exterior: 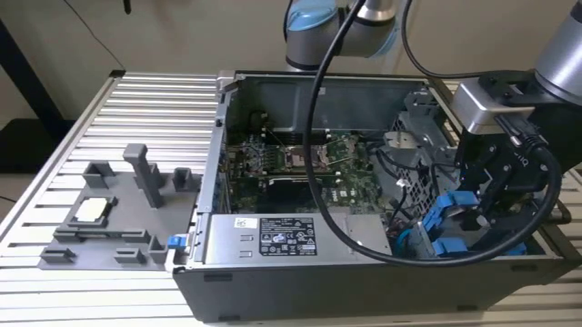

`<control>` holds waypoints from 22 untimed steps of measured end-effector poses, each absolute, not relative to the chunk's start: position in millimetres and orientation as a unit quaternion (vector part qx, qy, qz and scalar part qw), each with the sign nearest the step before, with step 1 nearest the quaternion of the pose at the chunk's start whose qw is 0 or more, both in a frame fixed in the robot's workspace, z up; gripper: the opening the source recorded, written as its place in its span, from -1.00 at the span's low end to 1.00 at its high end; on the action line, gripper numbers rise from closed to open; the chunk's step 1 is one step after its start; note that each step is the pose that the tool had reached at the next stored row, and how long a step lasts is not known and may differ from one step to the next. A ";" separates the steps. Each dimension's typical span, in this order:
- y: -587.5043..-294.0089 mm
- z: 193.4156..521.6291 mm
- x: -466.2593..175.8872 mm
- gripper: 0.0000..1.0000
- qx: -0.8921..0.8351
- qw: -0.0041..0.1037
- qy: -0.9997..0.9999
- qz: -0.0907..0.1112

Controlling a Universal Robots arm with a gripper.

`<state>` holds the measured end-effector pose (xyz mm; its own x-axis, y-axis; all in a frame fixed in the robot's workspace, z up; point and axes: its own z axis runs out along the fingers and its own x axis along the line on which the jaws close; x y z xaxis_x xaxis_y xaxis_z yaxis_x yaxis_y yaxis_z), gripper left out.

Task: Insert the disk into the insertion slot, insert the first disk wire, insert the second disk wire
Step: 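Insert the disk into the insertion slot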

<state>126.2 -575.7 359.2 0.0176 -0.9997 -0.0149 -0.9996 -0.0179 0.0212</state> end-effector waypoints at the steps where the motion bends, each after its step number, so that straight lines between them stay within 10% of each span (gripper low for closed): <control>1: -575.7 359.2 126.2 -0.19 0.713 0.002 -0.701 -0.013; 19: -575.4 403.1 126.1 -0.19 0.713 0.002 -0.701 -0.013; 22: -575.3 403.1 125.6 -0.19 0.713 -0.018 -0.701 -0.005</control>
